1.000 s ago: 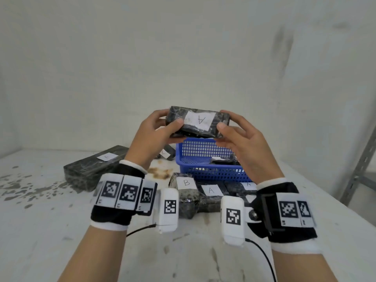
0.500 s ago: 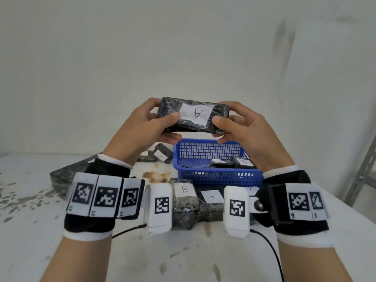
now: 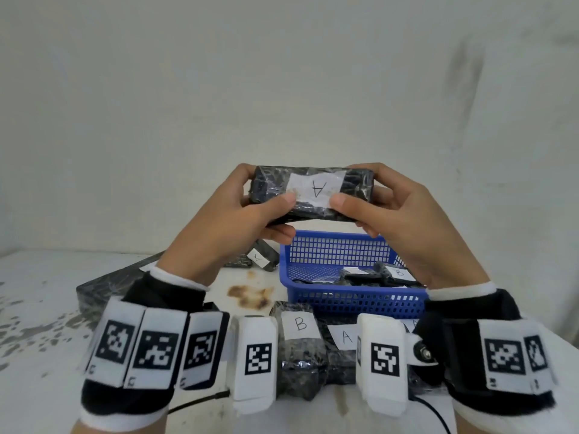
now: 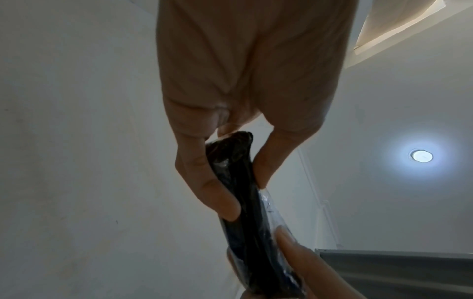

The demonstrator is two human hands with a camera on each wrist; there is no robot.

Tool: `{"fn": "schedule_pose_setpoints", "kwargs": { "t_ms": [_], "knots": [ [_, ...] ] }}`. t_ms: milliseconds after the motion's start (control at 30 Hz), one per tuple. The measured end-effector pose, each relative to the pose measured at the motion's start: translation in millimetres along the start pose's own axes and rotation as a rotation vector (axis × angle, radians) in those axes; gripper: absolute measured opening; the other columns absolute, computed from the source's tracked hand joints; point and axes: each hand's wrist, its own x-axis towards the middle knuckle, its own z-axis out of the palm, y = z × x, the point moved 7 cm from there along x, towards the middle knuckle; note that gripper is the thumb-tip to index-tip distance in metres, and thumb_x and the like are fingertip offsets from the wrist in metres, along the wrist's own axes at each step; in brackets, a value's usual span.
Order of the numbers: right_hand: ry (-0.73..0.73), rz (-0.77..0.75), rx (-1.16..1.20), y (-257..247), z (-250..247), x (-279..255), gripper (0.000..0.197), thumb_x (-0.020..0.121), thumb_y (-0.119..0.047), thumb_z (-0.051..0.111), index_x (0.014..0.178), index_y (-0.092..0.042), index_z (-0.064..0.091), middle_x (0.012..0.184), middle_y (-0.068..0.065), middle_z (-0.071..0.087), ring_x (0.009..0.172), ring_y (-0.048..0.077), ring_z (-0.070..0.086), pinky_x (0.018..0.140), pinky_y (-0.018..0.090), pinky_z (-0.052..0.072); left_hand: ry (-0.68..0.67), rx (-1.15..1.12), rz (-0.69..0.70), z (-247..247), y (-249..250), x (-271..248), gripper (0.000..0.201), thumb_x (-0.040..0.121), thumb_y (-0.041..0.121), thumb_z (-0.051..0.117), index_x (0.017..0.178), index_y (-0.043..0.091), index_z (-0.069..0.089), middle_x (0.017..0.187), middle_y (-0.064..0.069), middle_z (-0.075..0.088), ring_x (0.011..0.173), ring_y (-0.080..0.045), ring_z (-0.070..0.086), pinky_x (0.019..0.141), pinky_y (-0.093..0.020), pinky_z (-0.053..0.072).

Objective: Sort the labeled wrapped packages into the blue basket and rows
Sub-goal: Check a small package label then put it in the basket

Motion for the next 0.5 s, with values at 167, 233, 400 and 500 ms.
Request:
{"fn": "schedule_pose_setpoints", "kwargs": {
  "t_ms": [167, 233, 400, 500],
  "knots": [
    [0.029, 0.034, -0.027, 5.0, -0.4, -0.2, 0.031, 0.079, -0.022, 0.082, 0.107, -0.020, 0.069, 0.090, -0.003, 0.076, 0.058, -0.001, 0.063, 0.055, 0.008, 0.044, 0.013, 0.083, 0.010, 3.9, -2.4, 1.3, 0.036, 0.086, 0.025, 0.069, 0.116, 0.013, 0.053, 0.092, -0.009, 0.073, 0.063, -0.021, 0.066, 0.059, -0.035, 0.051],
    [0.041, 0.030, -0.047, 6.4, 1.2, 0.7, 0.031, 0.078, -0.027, 0.082, 0.106, -0.023, 0.069, 0.094, -0.004, 0.077, 0.075, 0.004, 0.071, 0.065, 0.012, 0.051, 0.031, 0.100, 0.014, 4.7, -3.3, 2.6, 0.035, 0.086, 0.023, 0.070, 0.114, 0.013, 0.053, 0.089, -0.008, 0.072, 0.060, -0.019, 0.065, 0.057, -0.034, 0.050],
    [0.021, 0.052, -0.038, 10.1, 5.2, 2.4, 0.019, 0.085, -0.028, 0.075, 0.103, -0.025, 0.070, 0.090, -0.005, 0.074, 0.060, -0.001, 0.061, 0.058, 0.012, 0.044, 0.053, 0.088, 0.008, 2.5, -6.6, 5.1, 0.027, 0.091, 0.020, 0.064, 0.112, 0.010, 0.051, 0.083, -0.006, 0.070, 0.057, -0.016, 0.063, 0.053, -0.032, 0.050],
    [0.004, 0.069, -0.038, 11.0, 3.7, 2.3, 0.015, 0.092, -0.028, 0.068, 0.106, -0.027, 0.071, 0.087, -0.002, 0.074, 0.059, 0.004, 0.056, 0.059, 0.019, 0.043, 0.053, 0.020, 0.001, -1.2, -4.7, 5.2, 0.015, 0.095, 0.018, 0.058, 0.107, 0.009, 0.053, 0.079, -0.007, 0.067, 0.058, -0.021, 0.061, 0.054, -0.033, 0.055]
  ]
}}
